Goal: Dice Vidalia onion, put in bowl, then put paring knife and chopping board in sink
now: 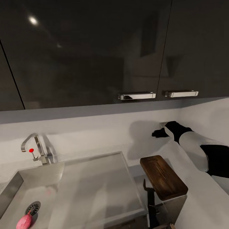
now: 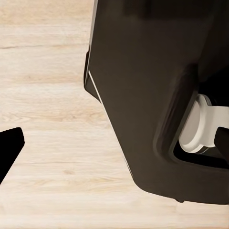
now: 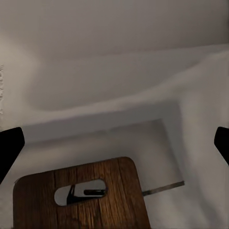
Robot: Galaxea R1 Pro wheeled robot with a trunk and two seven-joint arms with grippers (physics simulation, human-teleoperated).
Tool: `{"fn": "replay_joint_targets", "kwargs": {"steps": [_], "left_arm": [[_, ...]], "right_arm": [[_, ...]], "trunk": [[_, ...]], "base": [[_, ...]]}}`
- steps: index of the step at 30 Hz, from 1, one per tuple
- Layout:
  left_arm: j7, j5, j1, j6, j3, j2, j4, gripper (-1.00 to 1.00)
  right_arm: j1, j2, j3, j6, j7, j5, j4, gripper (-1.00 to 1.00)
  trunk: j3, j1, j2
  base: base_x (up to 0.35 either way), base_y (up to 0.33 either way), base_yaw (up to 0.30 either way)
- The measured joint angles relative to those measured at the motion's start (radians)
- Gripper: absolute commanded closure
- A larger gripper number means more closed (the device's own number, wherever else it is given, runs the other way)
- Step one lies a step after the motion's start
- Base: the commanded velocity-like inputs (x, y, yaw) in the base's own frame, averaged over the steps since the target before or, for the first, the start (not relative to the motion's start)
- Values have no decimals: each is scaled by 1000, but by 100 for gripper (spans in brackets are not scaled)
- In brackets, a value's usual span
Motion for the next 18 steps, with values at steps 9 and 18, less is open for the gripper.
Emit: {"fn": "replay_joint_targets", "kwargs": {"steps": [9,18], "left_arm": [[0,0,0,0,0,0,0,-100],[0,0,0,0,0,0,0,-100]], "right_arm": [[0,-6,0,-2,127,65,-4,-100],[1,-17,0,-49,343,207,-16,-100]], "trunk": [[0,0,0],[0,0,0]], "base": [[0,0,0],[0,0,0]]}}
